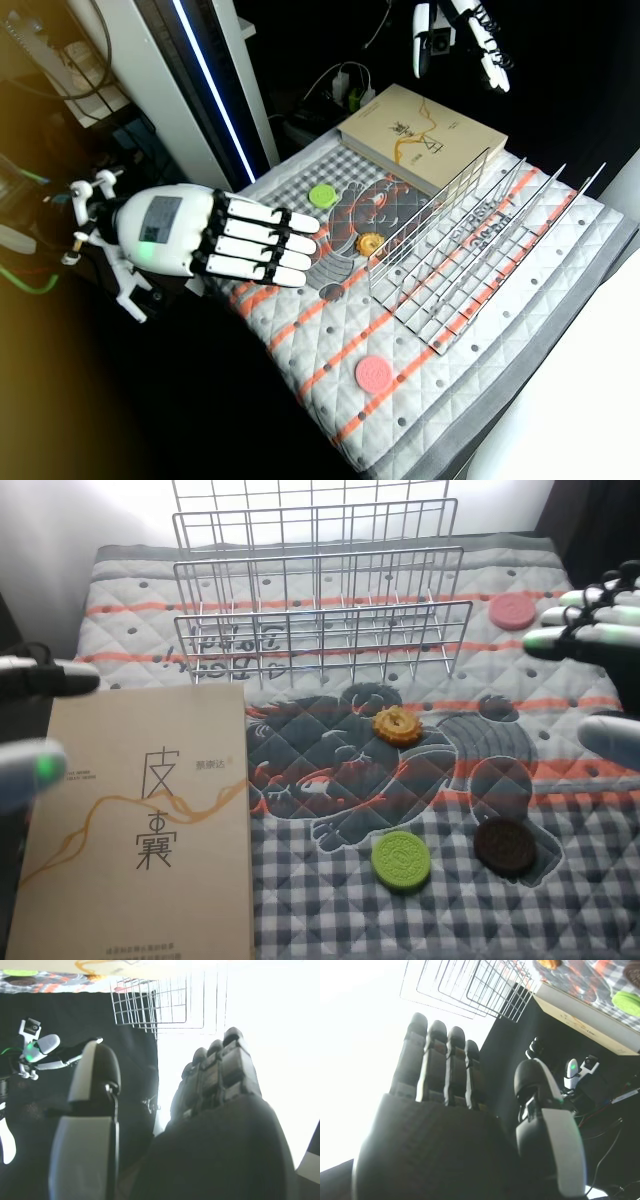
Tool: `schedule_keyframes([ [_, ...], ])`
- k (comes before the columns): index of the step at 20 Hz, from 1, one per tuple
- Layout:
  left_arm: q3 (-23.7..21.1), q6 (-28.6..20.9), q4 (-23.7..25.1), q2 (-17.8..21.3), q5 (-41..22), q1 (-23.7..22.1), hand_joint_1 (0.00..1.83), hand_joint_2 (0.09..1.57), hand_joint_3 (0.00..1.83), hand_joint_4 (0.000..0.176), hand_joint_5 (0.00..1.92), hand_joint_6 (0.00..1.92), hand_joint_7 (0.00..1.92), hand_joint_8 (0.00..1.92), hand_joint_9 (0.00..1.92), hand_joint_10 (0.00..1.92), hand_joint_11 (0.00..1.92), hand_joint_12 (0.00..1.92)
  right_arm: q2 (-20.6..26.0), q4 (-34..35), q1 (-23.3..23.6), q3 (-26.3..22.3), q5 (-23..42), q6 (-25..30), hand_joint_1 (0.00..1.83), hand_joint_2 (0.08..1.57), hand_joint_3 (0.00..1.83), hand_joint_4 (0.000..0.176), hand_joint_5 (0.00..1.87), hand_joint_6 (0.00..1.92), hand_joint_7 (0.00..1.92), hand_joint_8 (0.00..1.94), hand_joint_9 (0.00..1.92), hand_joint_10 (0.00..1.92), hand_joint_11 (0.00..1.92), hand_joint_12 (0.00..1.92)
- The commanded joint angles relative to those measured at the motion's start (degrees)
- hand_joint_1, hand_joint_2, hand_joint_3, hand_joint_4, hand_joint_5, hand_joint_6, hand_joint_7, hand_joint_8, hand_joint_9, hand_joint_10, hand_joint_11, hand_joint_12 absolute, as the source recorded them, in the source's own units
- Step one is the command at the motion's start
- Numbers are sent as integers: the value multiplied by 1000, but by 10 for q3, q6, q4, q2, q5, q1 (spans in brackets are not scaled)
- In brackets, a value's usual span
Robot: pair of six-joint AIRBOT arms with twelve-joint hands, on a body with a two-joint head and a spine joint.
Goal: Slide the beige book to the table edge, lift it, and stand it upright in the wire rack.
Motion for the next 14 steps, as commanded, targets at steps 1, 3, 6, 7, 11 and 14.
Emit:
schedule_keyframes([
  [1,-1,-3,-11,-2,-91,-2,1,1352,5,90,497,2,377,4,309,12,0,530,-4,2,14,4,65,8,106,1356,1,12,447,1,413,0,319,0,258,172],
  [3,-7,-3,-24,1,-120,19,0,1361,2,64,496,2,383,2,321,6,0,639,-15,-36,44,11,45,22,124,1387,6,0,447,0,436,6,340,6,294,106],
  [6,-14,-3,-40,4,-147,43,0,1360,2,84,474,2,385,0,318,2,0,619,-47,-124,104,34,-12,68,67,1412,5,2,426,0,463,4,381,6,378,88],
  [7,-16,-3,-48,4,-157,53,0,1359,1,83,475,2,401,3,329,4,0,671,-65,-165,128,46,-41,93,73,1423,2,0,398,0,437,0,369,2,384,70],
  [11,-18,-3,-55,4,-168,64,0,1371,5,55,485,4,391,0,320,0,0,685,-99,-272,184,58,-109,130,0,1444,5,0,365,0,384,0,325,0,368,38],
  [14,-18,-3,-56,1,-164,64,0,1369,0,51,485,0,406,12,332,8,0,704,-124,-364,220,75,-141,192,0,1429,0,0,351,0,364,0,306,0,344,24],
])
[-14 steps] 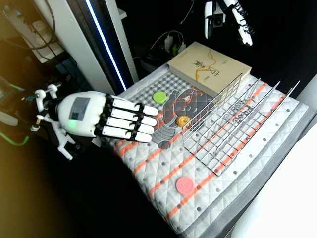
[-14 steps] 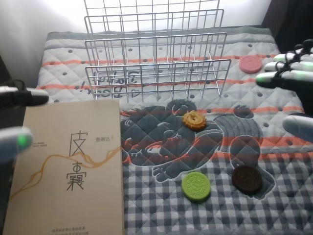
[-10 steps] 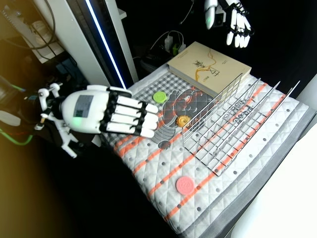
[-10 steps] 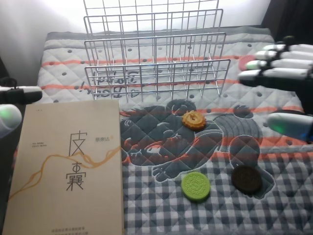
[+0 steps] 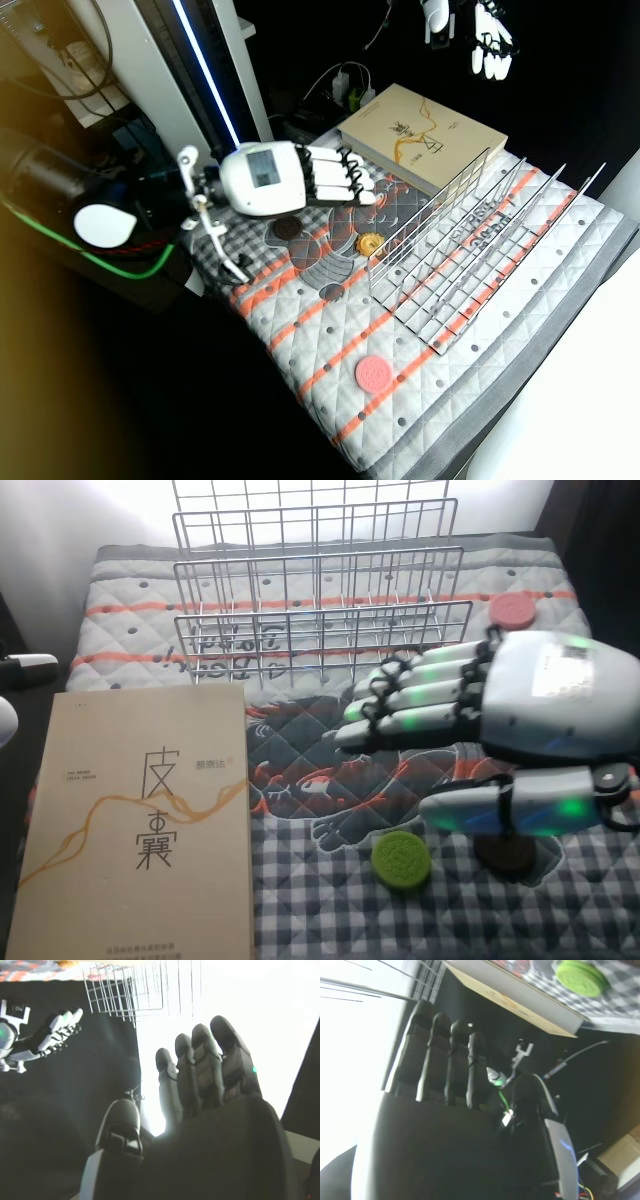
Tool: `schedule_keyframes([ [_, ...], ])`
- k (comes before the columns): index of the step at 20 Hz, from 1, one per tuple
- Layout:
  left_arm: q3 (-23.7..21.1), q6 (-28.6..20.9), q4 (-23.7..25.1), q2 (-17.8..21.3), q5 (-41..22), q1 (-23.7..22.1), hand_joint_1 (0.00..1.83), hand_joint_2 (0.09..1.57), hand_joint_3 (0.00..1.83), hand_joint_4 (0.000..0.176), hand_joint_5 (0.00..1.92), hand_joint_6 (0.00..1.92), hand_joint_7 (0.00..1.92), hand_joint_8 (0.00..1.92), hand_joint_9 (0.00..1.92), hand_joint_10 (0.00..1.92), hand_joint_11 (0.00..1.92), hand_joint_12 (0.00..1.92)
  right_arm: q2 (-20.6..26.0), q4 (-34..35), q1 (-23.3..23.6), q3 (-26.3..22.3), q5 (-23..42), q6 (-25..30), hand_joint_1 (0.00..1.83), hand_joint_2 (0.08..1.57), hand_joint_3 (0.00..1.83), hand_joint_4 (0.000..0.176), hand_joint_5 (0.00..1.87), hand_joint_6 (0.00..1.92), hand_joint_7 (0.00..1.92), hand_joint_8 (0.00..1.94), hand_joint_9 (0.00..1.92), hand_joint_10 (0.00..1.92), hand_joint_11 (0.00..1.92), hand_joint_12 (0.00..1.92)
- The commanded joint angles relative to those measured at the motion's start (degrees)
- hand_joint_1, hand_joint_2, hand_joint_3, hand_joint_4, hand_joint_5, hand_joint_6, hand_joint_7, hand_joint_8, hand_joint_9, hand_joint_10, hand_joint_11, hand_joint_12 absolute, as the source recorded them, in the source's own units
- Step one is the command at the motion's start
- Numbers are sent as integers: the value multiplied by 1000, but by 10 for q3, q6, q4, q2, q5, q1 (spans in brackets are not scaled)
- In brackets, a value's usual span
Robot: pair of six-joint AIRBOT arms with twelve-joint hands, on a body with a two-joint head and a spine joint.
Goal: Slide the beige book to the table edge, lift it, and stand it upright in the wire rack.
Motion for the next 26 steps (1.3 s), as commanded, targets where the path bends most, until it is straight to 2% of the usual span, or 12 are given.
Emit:
schedule_keyframes([
  [1,0,-2,-6,0,-67,-2,0,1366,0,53,482,0,416,14,339,11,0,705,-8,-7,17,-1,42,14,0,1436,1,0,342,0,360,0,306,0,366,34],
  [3,1,-2,-6,-1,-64,-2,0,1365,0,48,482,0,422,7,339,6,0,669,-22,-51,35,4,25,37,0,1435,1,0,293,0,319,0,275,0,319,13],
  [5,1,-2,-6,-3,-61,-2,0,1362,0,37,495,2,395,2,324,4,0,612,-37,-88,47,11,10,56,0,1449,5,0,338,17,359,15,308,13,289,3],
  [8,1,-3,-6,-3,-58,-2,0,1361,0,50,491,0,389,1,333,5,0,634,-56,-146,66,24,-6,97,0,1447,3,0,370,20,391,20,344,21,414,59],
  [9,1,-3,-6,-3,-56,-2,0,1358,0,49,501,2,390,1,333,3,0,661,-63,-173,75,29,-14,114,0,1450,4,0,375,20,399,21,353,22,424,64],
  [10,1,-3,-5,-3,-56,-2,0,1351,0,56,505,3,391,1,335,3,0,665,-68,-194,82,31,-21,121,0,1446,2,0,377,16,401,18,351,18,390,49],
  [11,1,-3,-5,-3,-55,-2,2,1356,0,54,504,1,381,2,320,5,0,620,-72,-210,87,33,-28,127,0,1445,1,0,380,14,403,15,345,13,349,32],
  [15,2,-4,-4,-4,-55,-2,6,1353,0,65,495,1,380,4,317,3,0,588,-95,-282,102,45,-43,167,0,1429,0,0,389,10,405,8,352,10,345,32],
  [17,2,-5,-3,-4,-54,-2,1,1352,0,77,488,1,390,2,327,3,0,651,-104,-292,103,49,-49,170,0,1429,0,0,392,9,404,6,346,6,334,28],
  [18,2,-5,-3,-5,-54,-2,2,1355,2,77,486,1,392,2,327,2,0,656,-109,-293,103,52,-50,170,0,1429,0,0,385,5,398,3,343,4,332,27],
  [22,3,-7,-2,-5,-54,-2,0,1346,0,96,468,0,387,0,319,0,0,611,-127,-293,109,66,-53,170,0,1438,1,0,359,0,377,0,321,0,316,21],
  [26,4,-9,-1,-6,-54,-2,0,1351,1,91,473,1,385,1,317,1,0,603,-148,-293,119,79,-53,170,0,1426,0,0,380,12,410,14,349,14,353,38],
])
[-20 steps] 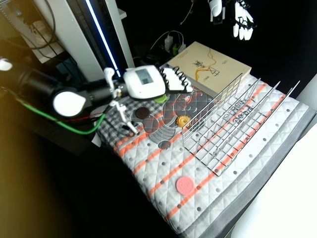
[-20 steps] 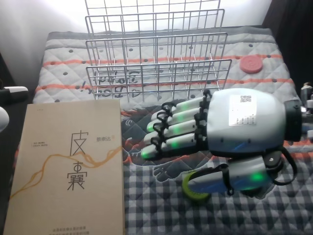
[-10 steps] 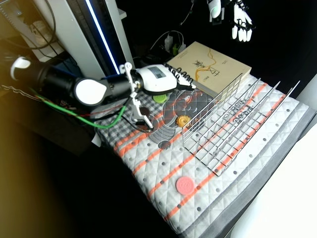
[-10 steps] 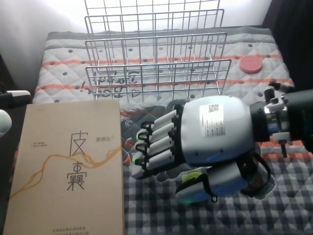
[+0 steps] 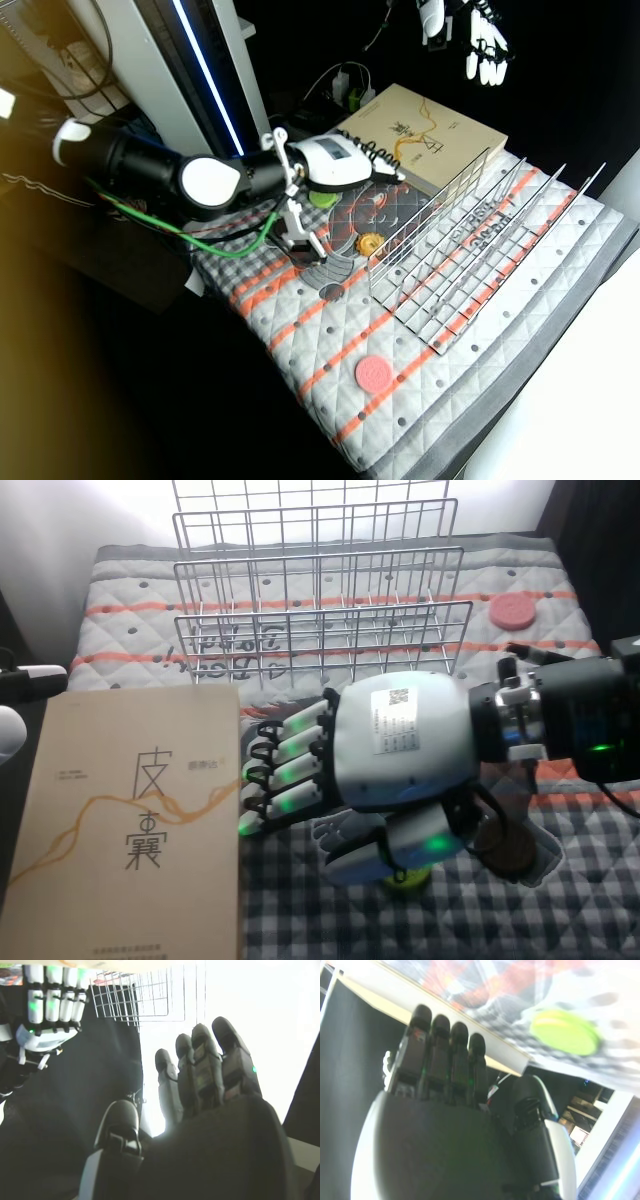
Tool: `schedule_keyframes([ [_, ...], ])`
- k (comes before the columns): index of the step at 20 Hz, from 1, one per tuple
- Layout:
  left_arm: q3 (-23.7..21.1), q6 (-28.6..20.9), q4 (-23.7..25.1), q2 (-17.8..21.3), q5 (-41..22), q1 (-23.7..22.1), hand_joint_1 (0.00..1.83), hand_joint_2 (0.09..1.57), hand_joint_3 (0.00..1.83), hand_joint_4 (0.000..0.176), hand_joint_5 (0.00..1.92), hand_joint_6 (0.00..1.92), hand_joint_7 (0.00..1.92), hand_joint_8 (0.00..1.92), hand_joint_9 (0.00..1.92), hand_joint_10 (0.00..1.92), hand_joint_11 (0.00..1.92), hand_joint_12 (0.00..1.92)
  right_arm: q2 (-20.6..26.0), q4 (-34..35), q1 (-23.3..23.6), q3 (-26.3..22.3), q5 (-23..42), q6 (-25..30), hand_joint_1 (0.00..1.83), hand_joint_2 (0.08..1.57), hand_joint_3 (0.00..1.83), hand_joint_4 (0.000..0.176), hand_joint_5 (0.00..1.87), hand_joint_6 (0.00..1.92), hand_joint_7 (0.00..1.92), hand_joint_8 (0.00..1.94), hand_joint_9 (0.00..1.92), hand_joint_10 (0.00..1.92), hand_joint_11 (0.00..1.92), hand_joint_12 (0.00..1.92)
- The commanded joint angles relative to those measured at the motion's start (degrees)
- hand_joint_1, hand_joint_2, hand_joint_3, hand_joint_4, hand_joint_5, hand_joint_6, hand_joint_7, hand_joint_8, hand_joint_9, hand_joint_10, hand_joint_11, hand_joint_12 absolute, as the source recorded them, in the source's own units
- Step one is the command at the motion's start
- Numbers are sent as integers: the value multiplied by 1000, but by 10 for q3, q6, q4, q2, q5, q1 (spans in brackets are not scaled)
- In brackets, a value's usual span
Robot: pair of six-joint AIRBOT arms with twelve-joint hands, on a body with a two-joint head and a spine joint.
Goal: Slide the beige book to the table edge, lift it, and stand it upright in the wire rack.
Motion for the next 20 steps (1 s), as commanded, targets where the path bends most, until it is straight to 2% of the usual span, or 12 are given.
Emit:
schedule_keyframes([
  [1,4,-6,-3,-1,-70,-2,0,1350,0,92,474,1,385,1,317,1,0,600,-6,31,11,2,37,2,0,1424,0,0,387,13,413,13,353,14,358,41],
  [4,5,-8,-3,-2,-73,-2,0,1340,0,89,485,0,392,0,323,1,0,660,-20,31,16,12,37,2,0,1430,0,0,379,6,399,5,346,8,340,35],
  [9,6,-10,-3,-3,-74,-2,0,1341,1,83,473,0,394,3,318,2,0,617,-42,33,20,26,37,2,0,1425,0,0,369,0,385,0,327,0,332,35],
  [12,7,-11,-3,-3,-75,-2,0,1350,1,68,478,1,387,2,309,1,0,616,-54,35,24,35,37,2,0,1431,1,0,383,6,401,7,352,11,382,61],
  [15,9,-12,-2,-2,-78,-2,0,1364,6,69,470,0,369,0,305,1,0,608,-65,37,27,43,37,2,0,1408,2,0,385,1,393,8,355,1,145,622],
  [16,10,-12,-2,-1,-81,-2,0,1368,3,71,464,0,352,0,293,0,0,587,-69,37,27,45,37,2,0,1413,0,0,388,0,400,1,359,0,101,697],
  [17,11,-12,-2,0,-84,-2,0,1356,0,78,472,3,355,2,299,3,0,587,-72,38,28,47,37,2,0,1416,0,0,396,3,409,3,370,4,94,713],
  [18,11,-12,-2,1,-88,-2,0,1356,0,78,474,4,358,3,300,4,0,585,-76,38,29,49,37,2,0,1415,0,0,388,0,404,1,362,1,83,713],
  [20,11,-12,-2,2,-92,-2,0,1364,0,89,465,1,370,2,292,1,0,477,-82,38,31,54,37,2,0,1413,0,0,380,1,401,1,353,0,96,727],
])
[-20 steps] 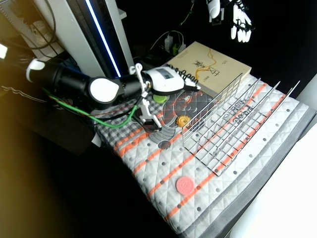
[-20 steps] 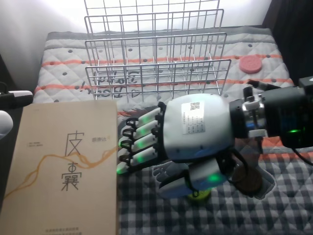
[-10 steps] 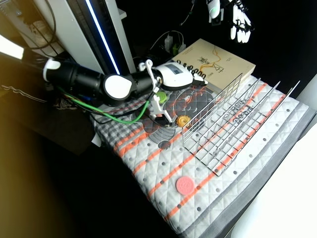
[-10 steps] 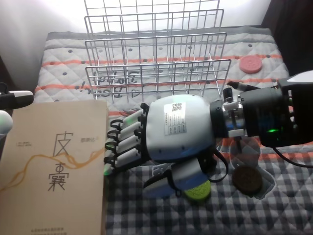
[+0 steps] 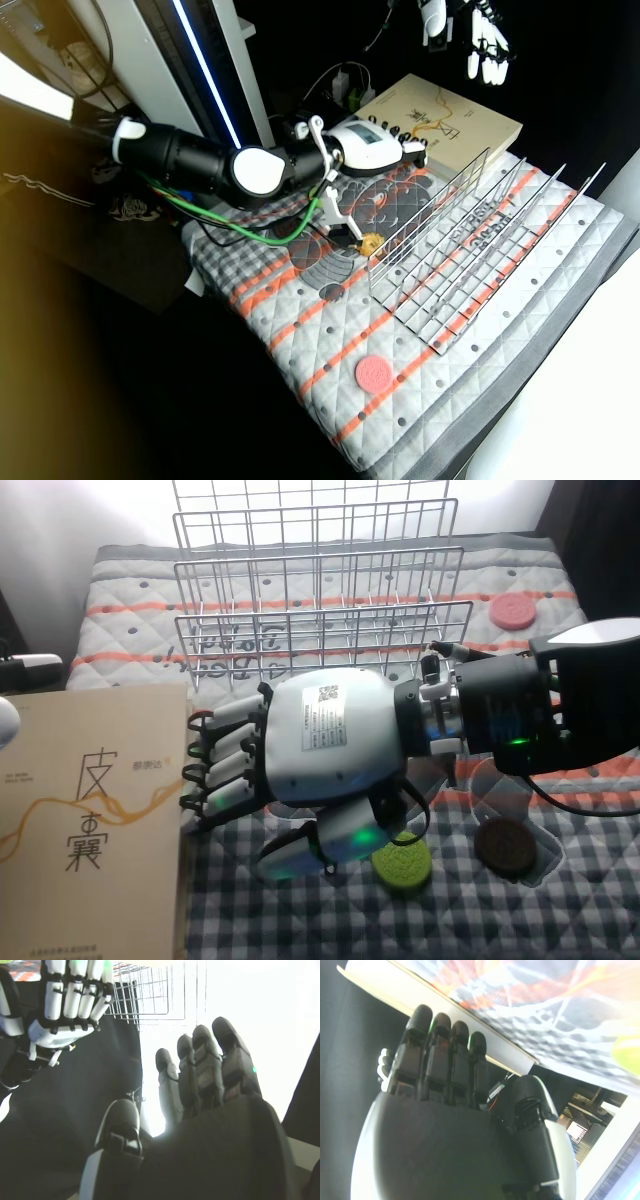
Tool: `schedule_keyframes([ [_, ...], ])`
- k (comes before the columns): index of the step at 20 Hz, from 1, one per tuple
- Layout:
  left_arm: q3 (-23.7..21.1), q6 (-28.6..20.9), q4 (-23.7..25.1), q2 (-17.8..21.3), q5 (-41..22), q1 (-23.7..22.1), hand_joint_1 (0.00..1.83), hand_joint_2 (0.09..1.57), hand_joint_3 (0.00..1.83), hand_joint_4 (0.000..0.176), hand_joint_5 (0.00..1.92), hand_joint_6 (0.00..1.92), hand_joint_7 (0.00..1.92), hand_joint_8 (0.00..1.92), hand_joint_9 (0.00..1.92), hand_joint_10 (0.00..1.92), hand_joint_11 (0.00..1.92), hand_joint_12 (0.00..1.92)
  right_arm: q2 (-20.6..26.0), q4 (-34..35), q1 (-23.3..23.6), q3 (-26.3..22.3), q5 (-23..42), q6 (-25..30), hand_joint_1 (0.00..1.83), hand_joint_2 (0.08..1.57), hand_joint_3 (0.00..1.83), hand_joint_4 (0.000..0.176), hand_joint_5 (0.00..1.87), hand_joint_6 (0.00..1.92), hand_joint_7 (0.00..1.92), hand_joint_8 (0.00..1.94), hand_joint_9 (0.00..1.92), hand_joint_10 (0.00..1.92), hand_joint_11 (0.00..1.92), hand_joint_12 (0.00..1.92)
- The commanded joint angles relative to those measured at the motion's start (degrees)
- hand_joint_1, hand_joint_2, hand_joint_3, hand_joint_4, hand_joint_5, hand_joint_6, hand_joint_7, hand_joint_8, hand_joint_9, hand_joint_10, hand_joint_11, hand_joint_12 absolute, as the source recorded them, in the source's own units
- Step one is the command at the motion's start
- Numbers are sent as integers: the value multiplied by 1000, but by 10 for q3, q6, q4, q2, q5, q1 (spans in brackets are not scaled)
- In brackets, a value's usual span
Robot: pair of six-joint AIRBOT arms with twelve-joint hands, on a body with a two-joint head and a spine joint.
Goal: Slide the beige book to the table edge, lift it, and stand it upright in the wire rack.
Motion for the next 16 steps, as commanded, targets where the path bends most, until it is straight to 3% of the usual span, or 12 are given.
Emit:
schedule_keyframes([
  [1,4,-4,-4,3,-74,-2,0,1364,0,96,460,0,366,0,286,0,0,465,-5,33,10,1,38,2,0,1410,0,0,377,0,400,0,351,0,97,730],
  [2,4,-4,-4,3,-73,-2,0,1366,1,97,461,1,365,0,281,0,0,462,-8,33,11,3,38,2,0,1417,1,0,389,5,414,6,364,5,94,730],
  [3,5,-4,-4,3,-73,-2,0,1365,1,83,470,5,369,2,289,4,0,462,-10,33,11,4,38,2,0,1422,3,0,402,9,428,11,379,11,92,729],
  [5,5,-4,-4,3,-72,-2,0,1370,3,74,477,6,371,2,288,3,0,465,-14,33,12,7,38,2,0,1422,1,0,410,9,443,13,390,12,160,765],
  [10,6,-4,-4,2,-72,-2,0,1378,4,80,486,5,386,5,307,7,0,529,-26,33,17,15,38,1,0,1424,1,0,408,2,444,6,394,6,84,729],
  [14,7,-4,-4,1,-72,-3,2,1384,3,61,486,2,390,3,310,4,0,516,-35,33,21,20,38,1,0,1422,0,0,434,0,464,1,408,1,146,715],
  [15,7,-4,-4,1,-72,-3,0,1383,1,69,488,1,391,1,313,3,0,547,-36,33,21,20,38,1,0,1422,0,0,431,0,460,0,404,0,124,702],
  [16,7,-4,-4,1,-72,-3,0,1384,1,62,488,1,393,1,321,4,0,574,-36,33,21,20,38,1,0,1425,0,0,450,7,480,8,422,7,144,707],
])
